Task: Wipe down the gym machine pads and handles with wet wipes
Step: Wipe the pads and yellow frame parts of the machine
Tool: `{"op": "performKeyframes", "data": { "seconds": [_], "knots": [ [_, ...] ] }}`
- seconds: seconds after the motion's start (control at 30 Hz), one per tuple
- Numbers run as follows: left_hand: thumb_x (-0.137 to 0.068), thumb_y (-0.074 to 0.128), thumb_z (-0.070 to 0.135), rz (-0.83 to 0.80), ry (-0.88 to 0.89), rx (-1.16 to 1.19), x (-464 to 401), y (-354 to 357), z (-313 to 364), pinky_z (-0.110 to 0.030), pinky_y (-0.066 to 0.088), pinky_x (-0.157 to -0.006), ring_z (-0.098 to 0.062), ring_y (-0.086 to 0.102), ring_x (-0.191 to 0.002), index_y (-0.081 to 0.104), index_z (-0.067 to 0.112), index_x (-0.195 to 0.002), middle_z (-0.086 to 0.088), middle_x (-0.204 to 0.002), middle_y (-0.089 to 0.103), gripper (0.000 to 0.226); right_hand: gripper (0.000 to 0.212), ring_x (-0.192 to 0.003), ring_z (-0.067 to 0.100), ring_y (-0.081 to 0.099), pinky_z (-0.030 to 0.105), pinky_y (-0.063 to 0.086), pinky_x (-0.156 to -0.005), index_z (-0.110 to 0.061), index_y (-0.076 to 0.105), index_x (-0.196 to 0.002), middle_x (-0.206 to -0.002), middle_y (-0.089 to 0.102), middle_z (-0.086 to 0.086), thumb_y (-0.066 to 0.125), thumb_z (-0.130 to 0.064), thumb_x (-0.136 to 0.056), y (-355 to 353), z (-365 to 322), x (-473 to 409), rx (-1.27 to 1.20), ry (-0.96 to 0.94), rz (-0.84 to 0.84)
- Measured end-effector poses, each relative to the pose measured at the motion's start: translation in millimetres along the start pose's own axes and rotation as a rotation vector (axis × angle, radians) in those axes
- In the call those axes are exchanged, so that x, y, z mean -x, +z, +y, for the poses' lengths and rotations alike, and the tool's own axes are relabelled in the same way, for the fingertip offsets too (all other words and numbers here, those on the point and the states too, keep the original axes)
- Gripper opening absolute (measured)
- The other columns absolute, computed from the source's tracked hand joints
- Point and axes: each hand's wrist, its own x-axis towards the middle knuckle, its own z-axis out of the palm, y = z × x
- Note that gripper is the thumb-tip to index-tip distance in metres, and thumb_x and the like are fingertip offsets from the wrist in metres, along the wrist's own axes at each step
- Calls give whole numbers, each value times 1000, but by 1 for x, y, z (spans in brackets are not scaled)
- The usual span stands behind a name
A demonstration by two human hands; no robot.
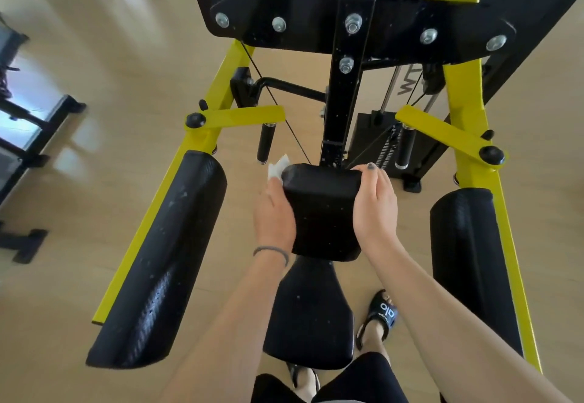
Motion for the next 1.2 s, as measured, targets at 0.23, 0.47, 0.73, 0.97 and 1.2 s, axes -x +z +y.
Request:
{"op": "performKeyframes", "data": {
  "seconds": [0.23, 0.47, 0.73, 0.97, 1.2],
  "knots": [
    [-107, 30, 39, -99, -269, 131, -3, -8, 2, -21, 38, -67, -10, 56, -86, 57, 24, -89, 3, -90, 61, 36, 35, -98, 8, 54, 32, 43, -90, -28, 59, -99, -94, 58, -16, 28, -37, -110, 2, -3, 0, 33, -3, 16],
    [-107, 32, 35, -151, -132, 99, -11, -9, -1, -21, 46, -62, -13, 55, -75, 63, 14, -104, -1, -82, 58, 37, 35, -98, 4, 54, 39, 47, -98, -32, 60, -98, -94, 57, -20, 28, -38, -110, 4, -2, 0, 42, 8, 32],
    [-108, 30, 36, -214, -276, 139, -18, -16, -4, -20, 36, -64, -9, 55, -88, 59, 25, -92, 6, -90, 59, 35, 36, -93, 9, 55, 39, 46, -92, -30, 54, -83, -90, 58, -12, 30, -36, -110, 7, -5, 0, 96, 21, 78],
    [-107, 32, 27, -252, -431, 95, -24, -15, -34, -25, 43, -74, -13, 56, -95, 61, 18, -103, -6, -107, 64, 31, 37, -88, 15, 56, 39, 46, -82, -19, 53, -81, -86, 59, -4, 33, -33, -108, 8, -5, 1, 135, 5, 93],
    [-105, 34, 33, -246, -304, 181, -42, -13, -16, -28, 44, -77, -12, 56, -90, 62, 23, -89, 1, -90, 63, 34, 35, -87, 15, 56, 40, 47, -83, -23, 51, -79, -84, 58, -4, 34, -32, -108, 9, -7, 1, 134, 8, 101]
  ]
}}
